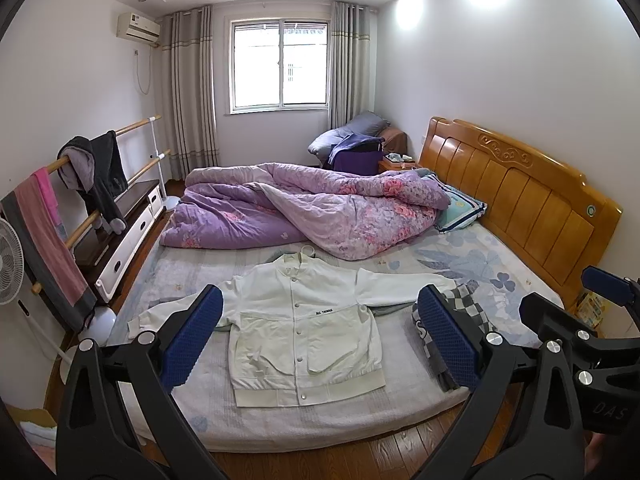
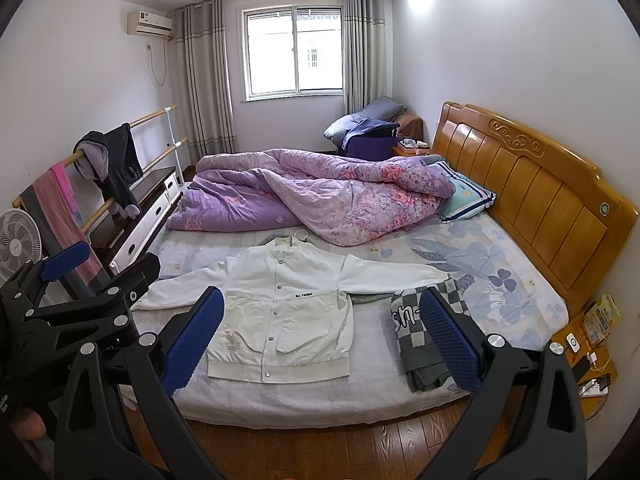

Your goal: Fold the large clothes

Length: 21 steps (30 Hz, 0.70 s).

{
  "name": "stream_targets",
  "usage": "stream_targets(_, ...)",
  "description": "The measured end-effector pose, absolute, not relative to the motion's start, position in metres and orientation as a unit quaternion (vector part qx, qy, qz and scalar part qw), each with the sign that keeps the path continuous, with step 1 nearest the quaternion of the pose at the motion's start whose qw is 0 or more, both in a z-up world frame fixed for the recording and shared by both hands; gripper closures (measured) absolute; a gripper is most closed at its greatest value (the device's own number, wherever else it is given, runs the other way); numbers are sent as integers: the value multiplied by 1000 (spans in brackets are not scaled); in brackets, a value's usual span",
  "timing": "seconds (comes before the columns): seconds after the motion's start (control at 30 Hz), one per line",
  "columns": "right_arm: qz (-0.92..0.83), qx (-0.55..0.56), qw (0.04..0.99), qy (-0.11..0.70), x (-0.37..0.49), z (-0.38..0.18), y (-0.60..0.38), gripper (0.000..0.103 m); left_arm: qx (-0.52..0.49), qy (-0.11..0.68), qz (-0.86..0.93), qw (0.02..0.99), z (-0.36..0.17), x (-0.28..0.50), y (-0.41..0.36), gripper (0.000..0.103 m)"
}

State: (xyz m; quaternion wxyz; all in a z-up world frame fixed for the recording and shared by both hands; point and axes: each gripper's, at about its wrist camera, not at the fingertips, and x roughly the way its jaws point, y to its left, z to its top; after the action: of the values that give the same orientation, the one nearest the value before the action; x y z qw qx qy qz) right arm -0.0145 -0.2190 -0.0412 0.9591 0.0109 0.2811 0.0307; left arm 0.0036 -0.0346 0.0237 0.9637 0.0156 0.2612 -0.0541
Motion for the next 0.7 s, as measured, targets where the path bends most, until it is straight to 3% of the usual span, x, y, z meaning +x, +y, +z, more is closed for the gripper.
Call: stream_targets(0.7,34,11,960,279,-12,-37,-220,8,18,254,-39,966,27,18,-60,5)
